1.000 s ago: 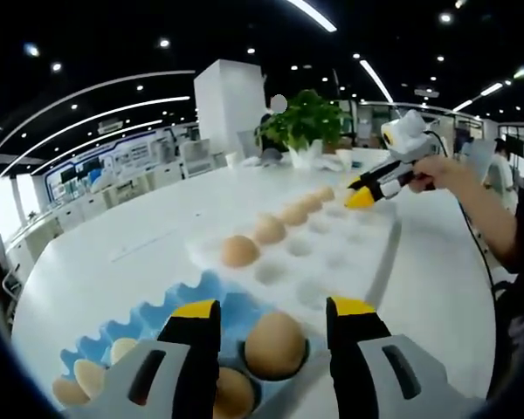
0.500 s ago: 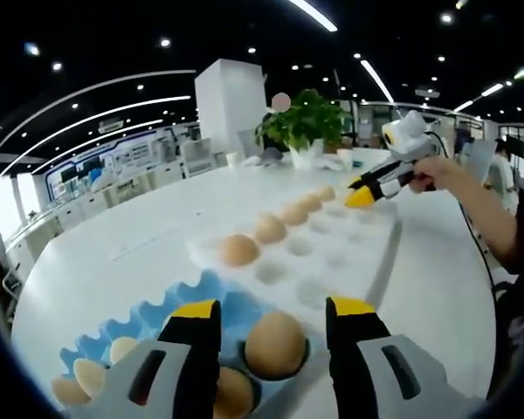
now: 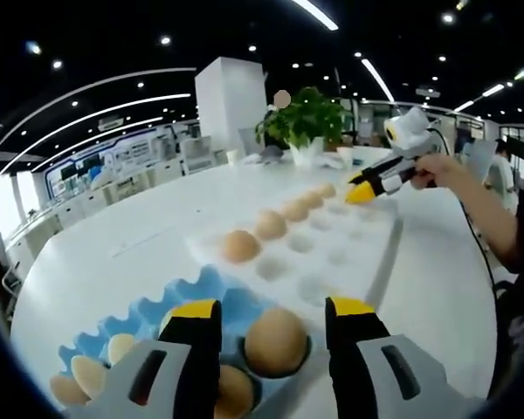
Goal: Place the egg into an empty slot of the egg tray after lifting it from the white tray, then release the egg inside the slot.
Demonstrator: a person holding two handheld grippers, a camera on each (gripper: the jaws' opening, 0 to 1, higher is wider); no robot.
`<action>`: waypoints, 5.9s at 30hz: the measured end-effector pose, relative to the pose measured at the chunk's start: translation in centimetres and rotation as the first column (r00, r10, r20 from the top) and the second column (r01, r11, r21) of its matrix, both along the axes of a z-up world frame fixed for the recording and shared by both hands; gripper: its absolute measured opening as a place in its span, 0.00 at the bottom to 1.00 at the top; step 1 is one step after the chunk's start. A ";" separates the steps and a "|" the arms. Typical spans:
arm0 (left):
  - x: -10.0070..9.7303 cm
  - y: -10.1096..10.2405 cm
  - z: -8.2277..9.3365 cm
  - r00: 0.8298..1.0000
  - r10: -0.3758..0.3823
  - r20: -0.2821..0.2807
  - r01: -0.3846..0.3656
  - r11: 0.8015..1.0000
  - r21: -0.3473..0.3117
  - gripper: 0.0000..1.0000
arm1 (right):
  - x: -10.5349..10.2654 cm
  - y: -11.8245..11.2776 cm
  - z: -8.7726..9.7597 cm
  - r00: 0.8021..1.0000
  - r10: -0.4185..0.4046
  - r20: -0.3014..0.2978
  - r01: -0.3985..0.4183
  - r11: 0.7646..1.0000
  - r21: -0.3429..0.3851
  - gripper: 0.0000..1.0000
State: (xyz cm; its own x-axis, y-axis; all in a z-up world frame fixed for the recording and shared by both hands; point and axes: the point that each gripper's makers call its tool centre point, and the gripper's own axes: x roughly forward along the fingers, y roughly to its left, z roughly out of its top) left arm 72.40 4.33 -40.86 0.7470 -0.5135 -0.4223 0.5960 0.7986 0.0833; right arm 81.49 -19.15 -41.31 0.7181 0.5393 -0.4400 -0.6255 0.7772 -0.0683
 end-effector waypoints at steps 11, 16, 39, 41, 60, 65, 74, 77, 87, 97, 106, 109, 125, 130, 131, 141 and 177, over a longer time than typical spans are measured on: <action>-0.1 0.1 -0.1 1.000 -0.004 0.002 0.004 1.000 -0.013 0.48 | -0.5 0.6 1.4 1.000 0.007 0.022 -0.007 1.000 0.000 0.27; -0.1 0.3 -0.1 1.000 -0.005 -0.002 0.005 1.000 -0.015 0.48 | -0.5 0.8 1.8 0.999 0.008 0.032 -0.008 1.000 -0.003 0.27; -0.5 1.1 0.1 1.000 0.005 -0.001 -0.005 1.000 -0.028 0.48 | -2.6 5.8 2.7 0.992 0.120 0.034 -0.119 0.993 -0.014 0.27; -0.5 1.2 0.0 1.000 0.006 -0.002 -0.006 1.000 -0.029 0.48 | -2.7 6.2 2.8 0.991 0.128 0.036 -0.127 0.992 -0.015 0.27; -0.8 1.7 0.1 1.000 0.011 -0.002 -0.011 0.999 -0.037 0.47 | -3.7 10.0 3.1 0.977 0.209 0.040 -0.209 0.978 -0.015 0.27; -0.8 1.8 0.1 1.000 0.010 -0.002 -0.010 0.999 -0.039 0.47 | -3.9 10.9 3.1 0.972 0.230 0.040 -0.230 0.973 -0.017 0.27; -0.8 1.9 0.2 1.000 0.009 -0.002 -0.009 0.999 -0.037 0.47 | -4.3 12.3 3.2 0.964 0.262 0.043 -0.261 0.965 -0.012 0.27; -0.9 1.8 0.3 1.000 0.006 0.001 -0.006 0.999 -0.037 0.47 | -4.4 12.6 3.3 0.960 0.276 0.044 -0.276 0.961 -0.010 0.27; -1.3 1.5 0.3 1.000 -0.008 -0.003 0.008 0.999 -0.032 0.49 | -5.0 14.5 3.6 0.946 0.321 0.050 -0.321 0.947 -0.008 0.27; -1.8 1.6 0.2 1.000 -0.010 -0.008 0.010 1.000 -0.029 0.52 | -5.8 16.7 3.8 0.932 0.359 0.050 -0.359 0.933 -0.011 0.27; -1.9 1.8 0.2 1.000 -0.012 -0.006 0.012 1.000 -0.029 0.55 | -6.4 18.8 3.9 0.914 0.403 0.047 -0.403 0.915 -0.011 0.27; -1.8 1.9 0.4 1.000 -0.007 -0.002 0.007 1.000 -0.030 0.55 | -6.6 19.5 4.0 0.907 0.418 0.046 -0.418 0.908 -0.010 0.27; -1.9 2.3 0.1 1.000 -0.002 -0.005 0.002 0.999 -0.037 0.55 | -7.4 22.4 3.7 0.879 0.476 0.039 -0.476 0.879 -0.012 0.27; -2.0 2.3 0.0 1.000 -0.010 -0.008 0.010 0.999 -0.032 0.56 | -7.5 23.3 3.7 0.873 0.485 0.041 -0.485 0.874 -0.004 0.27; -2.1 2.3 0.0 1.000 -0.010 -0.008 0.010 0.999 -0.032 0.56 | -7.5 23.5 3.7 0.872 0.488 0.041 -0.488 0.873 -0.003 0.27; -2.1 2.4 0.0 1.000 -0.010 -0.006 0.010 0.999 -0.038 0.56 | -7.7 25.0 3.5 0.857 0.513 0.036 -0.514 0.858 0.001 0.27; -1.8 3.0 0.0 1.000 -0.003 -0.009 0.003 0.999 -0.044 0.55 | -7.2 28.0 0.3 0.838 0.534 -0.111 -0.516 0.842 0.155 0.25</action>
